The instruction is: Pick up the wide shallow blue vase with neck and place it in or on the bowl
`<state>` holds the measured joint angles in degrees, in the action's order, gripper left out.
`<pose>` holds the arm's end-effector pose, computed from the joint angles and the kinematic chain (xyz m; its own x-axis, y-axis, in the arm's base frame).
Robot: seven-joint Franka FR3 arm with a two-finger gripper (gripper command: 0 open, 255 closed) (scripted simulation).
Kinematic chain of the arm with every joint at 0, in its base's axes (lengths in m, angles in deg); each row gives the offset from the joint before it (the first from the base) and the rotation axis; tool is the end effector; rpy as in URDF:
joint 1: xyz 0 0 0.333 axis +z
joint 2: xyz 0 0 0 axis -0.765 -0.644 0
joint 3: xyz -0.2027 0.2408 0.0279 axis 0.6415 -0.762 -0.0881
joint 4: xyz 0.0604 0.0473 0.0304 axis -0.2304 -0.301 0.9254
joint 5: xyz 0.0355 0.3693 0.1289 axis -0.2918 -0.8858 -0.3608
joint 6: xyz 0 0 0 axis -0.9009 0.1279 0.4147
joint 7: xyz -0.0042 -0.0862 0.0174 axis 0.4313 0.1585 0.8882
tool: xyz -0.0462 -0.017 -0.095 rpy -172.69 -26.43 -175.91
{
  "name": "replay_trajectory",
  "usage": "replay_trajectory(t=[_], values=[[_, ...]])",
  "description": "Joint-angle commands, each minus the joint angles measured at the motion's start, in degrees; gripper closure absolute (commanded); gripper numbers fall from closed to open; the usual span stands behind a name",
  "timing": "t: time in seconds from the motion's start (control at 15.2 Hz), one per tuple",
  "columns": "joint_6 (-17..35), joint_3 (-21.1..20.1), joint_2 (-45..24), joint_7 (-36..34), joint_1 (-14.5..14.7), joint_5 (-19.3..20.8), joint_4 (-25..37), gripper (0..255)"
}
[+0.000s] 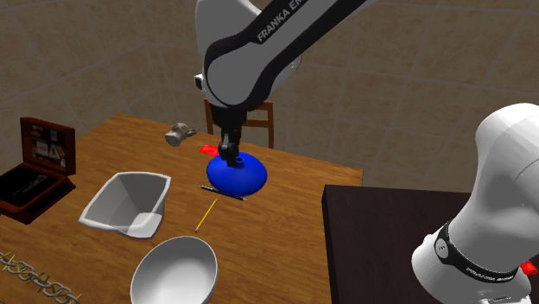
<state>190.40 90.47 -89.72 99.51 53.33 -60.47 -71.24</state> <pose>0.5029 -0.1694 0.3282 0.9991 -0.0154 0.0391 -0.0152 -0.9999 -0.0055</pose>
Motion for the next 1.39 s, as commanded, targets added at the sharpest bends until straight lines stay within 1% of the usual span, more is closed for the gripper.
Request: replay_trajectory(t=[0.0,0.33,0.59,0.99,1.06,1.32], values=[[-0.49,-1.34,-0.12,-3.35,1.69,0.29,0.71,255],[-2.30,-4.30,-2.26,-9.98,5.28,0.17,4.73,255],[-4.12,-6.44,-4.81,-14.84,7.98,-0.05,9.12,255],[-7.58,-9.19,-9.93,-21.51,11.68,-0.39,17.72,255],[-8.80,-9.91,-11.75,-23.35,12.69,-0.47,20.77,255],[-6.18,-10.07,-13.33,-23.01,12.58,-0.99,19.68,255]])
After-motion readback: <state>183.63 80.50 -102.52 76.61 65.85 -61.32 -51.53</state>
